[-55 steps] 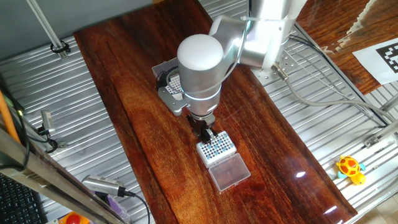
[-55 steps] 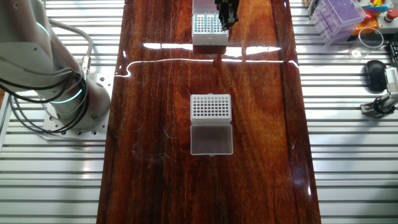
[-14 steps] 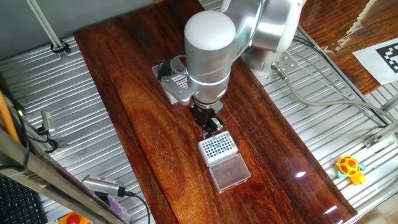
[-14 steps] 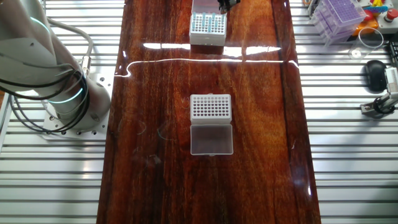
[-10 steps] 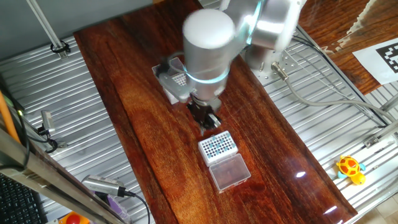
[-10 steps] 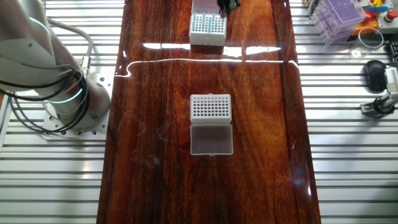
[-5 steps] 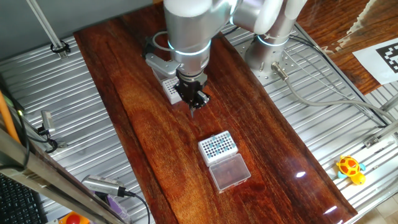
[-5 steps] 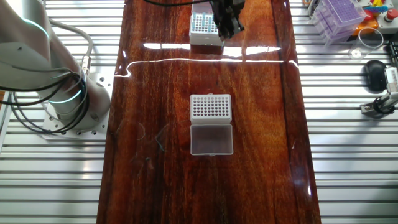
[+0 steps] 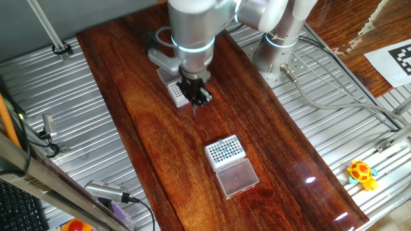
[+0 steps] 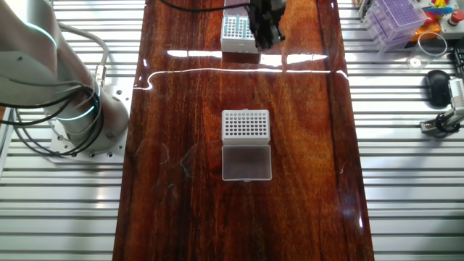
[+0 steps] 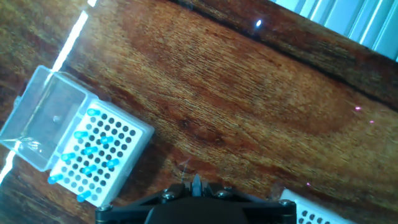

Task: Transfer all medium pipette tips from one holder to another

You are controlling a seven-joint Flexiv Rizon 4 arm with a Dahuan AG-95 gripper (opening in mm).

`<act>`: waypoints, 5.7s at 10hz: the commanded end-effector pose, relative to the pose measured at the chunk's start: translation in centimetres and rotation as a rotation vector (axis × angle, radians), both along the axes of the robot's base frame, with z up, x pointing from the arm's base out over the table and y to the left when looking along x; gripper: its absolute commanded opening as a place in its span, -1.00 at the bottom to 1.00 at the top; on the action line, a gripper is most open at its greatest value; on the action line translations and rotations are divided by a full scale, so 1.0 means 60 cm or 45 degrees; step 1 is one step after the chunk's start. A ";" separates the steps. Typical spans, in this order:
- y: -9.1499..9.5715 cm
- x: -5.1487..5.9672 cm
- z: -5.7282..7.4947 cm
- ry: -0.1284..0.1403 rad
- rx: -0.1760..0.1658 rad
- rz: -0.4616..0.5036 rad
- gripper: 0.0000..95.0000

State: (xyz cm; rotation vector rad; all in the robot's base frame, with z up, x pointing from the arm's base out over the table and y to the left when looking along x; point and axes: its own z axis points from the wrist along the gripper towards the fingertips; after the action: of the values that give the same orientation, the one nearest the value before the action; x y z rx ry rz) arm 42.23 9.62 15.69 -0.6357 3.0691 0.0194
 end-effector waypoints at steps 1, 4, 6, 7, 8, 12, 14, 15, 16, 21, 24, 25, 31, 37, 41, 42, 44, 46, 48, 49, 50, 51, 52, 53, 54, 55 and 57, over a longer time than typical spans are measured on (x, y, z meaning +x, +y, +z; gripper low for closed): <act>-0.062 -0.018 0.002 0.010 0.012 0.072 -1.00; -0.062 -0.018 0.002 0.004 0.008 0.023 -1.00; -0.062 -0.018 0.002 -0.029 0.007 -0.067 -1.00; -0.062 -0.015 0.003 -0.023 -0.007 -0.079 -1.00; -0.068 -0.015 0.005 -0.020 -0.015 -0.076 -1.00; -0.161 -0.039 0.002 -0.017 -0.015 -0.017 -1.00; -0.180 -0.048 -0.001 -0.019 -0.011 -0.022 -1.00; -0.180 -0.048 -0.001 -0.019 -0.011 -0.022 -1.00; -0.180 -0.048 -0.001 -0.018 -0.007 -0.042 -1.00; -0.190 -0.048 -0.006 -0.022 -0.048 -0.075 -1.00; -0.212 -0.050 -0.019 -0.024 -0.046 -0.062 -1.00; -0.214 -0.049 -0.025 -0.026 -0.049 -0.061 -1.00; -0.218 -0.048 -0.045 -0.026 -0.053 -0.049 -1.00; -0.222 -0.058 -0.054 -0.028 -0.055 -0.046 -1.00; -0.226 -0.059 -0.058 -0.030 -0.053 -0.040 -1.00; -0.226 -0.058 -0.061 -0.034 -0.051 -0.040 -1.00; -0.227 -0.058 -0.065 -0.036 -0.046 -0.038 -1.00; -0.226 -0.057 -0.071 -0.038 -0.039 -0.035 -1.00; -0.226 -0.056 -0.072 -0.035 -0.039 -0.041 -1.00; -0.226 -0.056 -0.073 -0.034 -0.038 -0.041 -1.00; -0.226 -0.056 -0.074 -0.035 -0.037 -0.041 -1.00; -0.226 -0.055 -0.074 -0.035 -0.034 -0.041 -1.00; -0.226 -0.054 -0.075 -0.035 -0.034 -0.041 -1.00; -0.226 -0.054 -0.076 -0.035 -0.034 -0.042 -1.00; -0.226 -0.054 -0.076 -0.036 -0.034 -0.035 -0.60; -0.226 -0.054 -0.076 -0.036 -0.033 -0.031 -0.60; -0.226 -0.054 -0.076 -0.036 -0.026 -0.021 -0.60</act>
State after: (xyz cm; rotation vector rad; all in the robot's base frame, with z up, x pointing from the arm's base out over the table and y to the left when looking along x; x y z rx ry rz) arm 39.01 -3.92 11.07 -0.6076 3.0499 -0.0201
